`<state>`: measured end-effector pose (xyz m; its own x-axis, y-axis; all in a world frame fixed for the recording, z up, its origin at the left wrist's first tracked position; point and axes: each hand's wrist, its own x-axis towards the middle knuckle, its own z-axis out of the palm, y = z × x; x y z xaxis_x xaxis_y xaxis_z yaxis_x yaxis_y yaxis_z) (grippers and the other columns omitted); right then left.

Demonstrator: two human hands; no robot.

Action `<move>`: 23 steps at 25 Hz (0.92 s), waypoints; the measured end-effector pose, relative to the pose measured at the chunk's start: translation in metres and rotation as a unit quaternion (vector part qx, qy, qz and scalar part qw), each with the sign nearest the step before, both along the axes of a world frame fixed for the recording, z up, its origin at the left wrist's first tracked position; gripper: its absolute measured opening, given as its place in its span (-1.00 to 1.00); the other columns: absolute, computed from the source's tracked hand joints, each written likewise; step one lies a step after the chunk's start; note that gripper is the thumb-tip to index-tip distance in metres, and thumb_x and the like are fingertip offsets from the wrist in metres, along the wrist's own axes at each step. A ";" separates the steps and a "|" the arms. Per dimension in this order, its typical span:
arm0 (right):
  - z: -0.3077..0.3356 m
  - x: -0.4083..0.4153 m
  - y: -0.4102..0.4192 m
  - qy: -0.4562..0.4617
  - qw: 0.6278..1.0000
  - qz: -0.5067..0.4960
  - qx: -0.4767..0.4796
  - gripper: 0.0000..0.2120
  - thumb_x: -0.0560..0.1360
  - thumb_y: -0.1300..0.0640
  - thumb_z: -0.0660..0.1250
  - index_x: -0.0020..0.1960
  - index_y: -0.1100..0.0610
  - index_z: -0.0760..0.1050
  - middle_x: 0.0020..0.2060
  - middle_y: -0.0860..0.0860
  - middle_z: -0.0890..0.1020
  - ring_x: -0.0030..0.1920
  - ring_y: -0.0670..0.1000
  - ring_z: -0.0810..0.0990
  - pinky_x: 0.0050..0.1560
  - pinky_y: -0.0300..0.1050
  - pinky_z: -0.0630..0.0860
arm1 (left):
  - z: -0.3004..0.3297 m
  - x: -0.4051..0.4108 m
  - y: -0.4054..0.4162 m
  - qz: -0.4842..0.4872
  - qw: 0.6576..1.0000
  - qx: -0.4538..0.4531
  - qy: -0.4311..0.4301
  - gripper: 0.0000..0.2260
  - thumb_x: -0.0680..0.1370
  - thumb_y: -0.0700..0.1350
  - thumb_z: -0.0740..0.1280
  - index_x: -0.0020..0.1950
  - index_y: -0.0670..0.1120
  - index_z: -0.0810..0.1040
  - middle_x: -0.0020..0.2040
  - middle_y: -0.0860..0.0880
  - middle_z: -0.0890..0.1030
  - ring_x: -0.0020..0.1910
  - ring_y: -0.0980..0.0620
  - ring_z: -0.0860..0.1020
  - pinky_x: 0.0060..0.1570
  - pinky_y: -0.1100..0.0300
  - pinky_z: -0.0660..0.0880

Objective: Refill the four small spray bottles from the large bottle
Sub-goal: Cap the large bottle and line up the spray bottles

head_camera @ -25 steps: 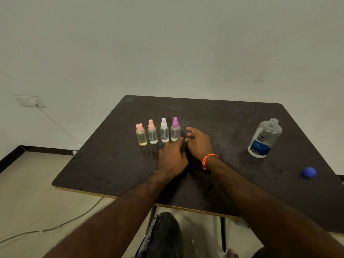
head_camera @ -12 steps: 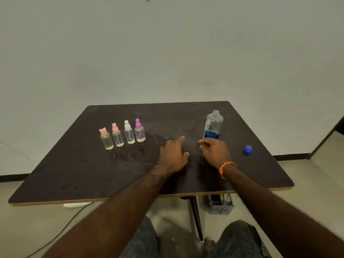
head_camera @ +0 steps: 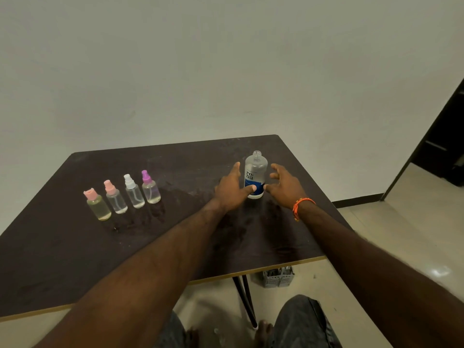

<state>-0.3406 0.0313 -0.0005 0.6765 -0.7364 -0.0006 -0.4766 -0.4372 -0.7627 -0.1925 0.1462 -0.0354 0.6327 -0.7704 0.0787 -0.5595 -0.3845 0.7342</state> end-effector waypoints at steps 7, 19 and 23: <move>-0.007 0.018 0.013 -0.086 0.996 0.032 0.015 -0.42 0.48 0.31 0.30 0.46 -0.04 0.38 0.30 0.02 0.59 0.26 0.03 0.57 0.15 -0.21 0.44 | 0.010 0.008 0.000 -0.055 0.991 -0.117 0.023 -0.51 0.54 -0.02 0.50 0.46 0.01 0.50 0.28 0.05 0.67 0.22 0.06 0.64 0.30 -0.07 0.58; -0.008 0.017 0.103 -0.086 0.983 0.161 -0.008 -0.36 0.51 0.27 0.37 0.54 0.00 0.29 0.39 0.07 0.52 0.33 0.09 0.54 0.31 0.05 0.52 | 0.010 0.009 0.129 0.014 0.981 -0.149 -0.123 -0.48 0.43 0.25 0.55 0.32 0.07 0.62 0.09 0.18 0.71 0.02 0.29 0.66 0.11 0.24 0.62; -0.013 0.017 0.115 -0.092 0.984 0.152 0.007 -0.39 0.52 0.24 0.39 0.53 0.05 0.30 0.39 0.09 0.52 0.32 0.10 0.56 0.31 0.03 0.53 | 0.006 0.008 0.141 0.005 0.986 -0.124 -0.108 -0.40 0.44 0.31 0.51 0.41 0.10 0.58 0.16 0.14 0.73 0.09 0.23 0.66 0.19 0.11 0.64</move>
<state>-0.3241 0.1466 -0.0136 0.8557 -0.5000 0.1332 -0.1789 -0.5275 -0.8305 -0.1849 0.2874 -0.0297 0.5875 -0.7051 0.3971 -0.7104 -0.2143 0.6704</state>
